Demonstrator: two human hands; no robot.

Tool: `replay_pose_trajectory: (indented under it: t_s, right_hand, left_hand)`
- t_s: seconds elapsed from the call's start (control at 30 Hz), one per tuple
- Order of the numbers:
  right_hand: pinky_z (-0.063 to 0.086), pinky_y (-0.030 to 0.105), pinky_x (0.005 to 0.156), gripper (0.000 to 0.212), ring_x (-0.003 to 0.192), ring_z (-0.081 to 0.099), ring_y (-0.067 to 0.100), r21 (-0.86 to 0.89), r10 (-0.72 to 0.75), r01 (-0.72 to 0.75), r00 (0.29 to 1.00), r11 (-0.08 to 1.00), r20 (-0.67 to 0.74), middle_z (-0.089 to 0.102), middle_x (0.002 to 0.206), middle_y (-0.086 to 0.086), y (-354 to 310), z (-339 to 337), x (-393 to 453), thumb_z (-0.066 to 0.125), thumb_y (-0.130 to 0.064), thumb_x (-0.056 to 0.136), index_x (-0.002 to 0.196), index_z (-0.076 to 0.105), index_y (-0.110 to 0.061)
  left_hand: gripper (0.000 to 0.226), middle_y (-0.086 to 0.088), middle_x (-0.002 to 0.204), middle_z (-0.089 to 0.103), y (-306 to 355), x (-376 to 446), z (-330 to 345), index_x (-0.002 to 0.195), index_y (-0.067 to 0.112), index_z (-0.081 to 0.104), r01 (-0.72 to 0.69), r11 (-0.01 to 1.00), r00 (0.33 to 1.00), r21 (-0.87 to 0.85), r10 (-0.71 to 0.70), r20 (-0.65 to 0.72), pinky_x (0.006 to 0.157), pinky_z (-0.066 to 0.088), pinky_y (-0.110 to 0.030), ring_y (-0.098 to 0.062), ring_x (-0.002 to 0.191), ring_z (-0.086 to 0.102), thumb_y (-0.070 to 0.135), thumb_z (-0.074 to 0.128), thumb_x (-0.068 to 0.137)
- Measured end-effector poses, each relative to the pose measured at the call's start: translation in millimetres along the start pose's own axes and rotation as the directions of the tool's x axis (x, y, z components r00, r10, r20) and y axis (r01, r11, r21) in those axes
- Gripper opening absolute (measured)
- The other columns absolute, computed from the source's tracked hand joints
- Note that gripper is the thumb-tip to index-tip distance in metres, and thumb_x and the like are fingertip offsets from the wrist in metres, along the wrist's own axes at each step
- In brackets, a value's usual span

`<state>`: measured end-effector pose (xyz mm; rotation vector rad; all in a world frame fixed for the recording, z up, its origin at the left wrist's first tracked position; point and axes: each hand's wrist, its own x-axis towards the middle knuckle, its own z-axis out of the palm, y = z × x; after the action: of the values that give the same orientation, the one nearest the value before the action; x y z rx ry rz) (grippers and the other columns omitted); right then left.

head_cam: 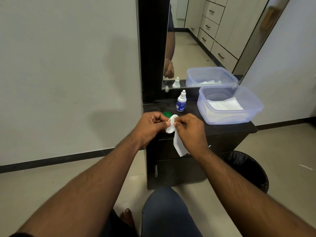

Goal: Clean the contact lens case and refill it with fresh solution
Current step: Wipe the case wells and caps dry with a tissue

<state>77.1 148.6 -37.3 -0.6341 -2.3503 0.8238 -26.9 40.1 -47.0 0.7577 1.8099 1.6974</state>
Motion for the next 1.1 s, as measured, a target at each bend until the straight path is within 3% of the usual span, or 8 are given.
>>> replay_pose_trajectory:
  t_s: [0.2, 0.27, 0.4, 0.47, 0.6, 0.73, 0.9, 1.1]
  right_hand:
    - [0.044, 0.011, 0.069, 0.013, 0.08, 0.06, 0.009, 0.256, 0.301, -0.291, 0.954, 0.922, -0.002, 0.068, 0.089, 0.0, -13, 9, 0, 0.063, -0.012, 0.088, 0.094, 0.073, -0.007]
    - [0.051, 0.025, 0.073, 0.01, 0.081, 0.063, 0.014, 0.401, 0.462, -0.433, 0.886, 0.807, 0.025, 0.07, 0.087, 0.003, -15, 15, 6, 0.066, -0.012, 0.085, 0.09, 0.074, -0.007]
    - [0.056, 0.045, 0.084, 0.02, 0.088, 0.067, 0.028, 0.616, 0.744, -0.699, 0.616, 0.364, 0.259, 0.07, 0.096, 0.011, -17, 20, 21, 0.078, -0.014, 0.074, 0.092, 0.069, -0.012]
    - [0.056, 0.043, 0.083, 0.014, 0.087, 0.067, 0.027, 0.59, 0.735, -0.684, 0.644, 0.428, 0.213, 0.07, 0.093, 0.01, -17, 20, 21, 0.076, -0.015, 0.076, 0.087, 0.069, -0.013]
    - [0.049, 0.025, 0.06, 0.012, 0.065, 0.061, 0.013, 0.215, 0.347, -0.333, 0.938, 0.918, -0.028, 0.067, 0.069, 0.004, -22, 10, 7, 0.068, -0.015, 0.081, 0.072, 0.071, -0.007]
    - [0.052, 0.031, 0.062, 0.018, 0.065, 0.06, 0.015, -0.096, 0.062, -0.055, 0.995, 0.994, 0.073, 0.064, 0.067, 0.003, -20, 2, 10, 0.064, -0.021, 0.083, 0.071, 0.067, -0.008]
    - [0.036, 0.028, 0.061, 0.024, 0.074, 0.054, 0.017, -0.418, -0.204, 0.322, 0.931, 0.849, 0.304, 0.057, 0.077, 0.004, -17, -14, 21, 0.058, -0.028, 0.09, 0.083, 0.069, -0.008]
    - [0.041, 0.029, 0.049, 0.026, 0.056, 0.057, 0.025, -0.525, -0.531, 0.769, 0.636, 0.366, 0.56, 0.059, 0.061, 0.01, 2, -25, 32, 0.087, -0.011, 0.055, 0.065, 0.065, -0.005]
  left_hand:
    - [0.01, -0.01, 0.086, 0.072, -1, -3, 1, 0.084, 0.009, 0.072, -0.078, 0.996, 0.997, 0.053, 0.079, -0.017, 0.081, 0.057, -0.031, -0.022, 0.084, 0.069, 0.0, 0.071, 0.081]
    - [0.008, -0.013, 0.086, 0.071, -1, -3, 2, 0.084, 0.004, 0.07, -0.098, 0.994, 0.995, 0.058, 0.099, -0.022, 0.078, 0.058, -0.029, -0.022, 0.081, 0.068, -0.003, 0.07, 0.081]
    - [0.008, -0.013, 0.089, 0.071, 0, -2, 3, 0.085, 0.005, 0.069, -0.091, 0.992, 0.995, 0.085, 0.094, -0.024, 0.076, 0.058, -0.028, -0.023, 0.083, 0.068, -0.002, 0.069, 0.082]
    - [0.008, -0.01, 0.088, 0.071, -2, -2, 3, 0.084, 0.007, 0.069, -0.086, 0.991, 0.995, 0.103, 0.09, -0.033, 0.075, 0.058, -0.027, -0.021, 0.083, 0.068, -0.001, 0.069, 0.082]
    - [0.011, -0.011, 0.081, 0.07, -4, -2, 3, 0.08, 0.007, 0.069, -0.128, 0.988, 0.991, 0.08, 0.13, -0.022, 0.073, 0.057, -0.026, -0.018, 0.074, 0.067, -0.004, 0.069, 0.081]
    - [0.008, -0.013, 0.084, 0.07, -4, 0, 0, 0.083, 0.003, 0.069, -0.119, 0.989, 0.992, 0.087, 0.121, -0.022, 0.077, 0.057, -0.03, -0.022, 0.078, 0.068, -0.004, 0.067, 0.081]
    - [0.007, -0.013, 0.086, 0.072, -3, 0, 1, 0.085, 0.004, 0.071, -0.098, 0.991, 0.995, 0.089, 0.099, -0.01, 0.08, 0.058, -0.034, -0.024, 0.081, 0.069, -0.002, 0.068, 0.081]
    - [0.007, -0.009, 0.087, 0.073, -1, 1, 1, 0.088, 0.006, 0.071, -0.037, 0.993, 0.999, 0.113, 0.038, -0.005, 0.079, 0.058, -0.029, -0.02, 0.082, 0.071, 0.002, 0.07, 0.082]
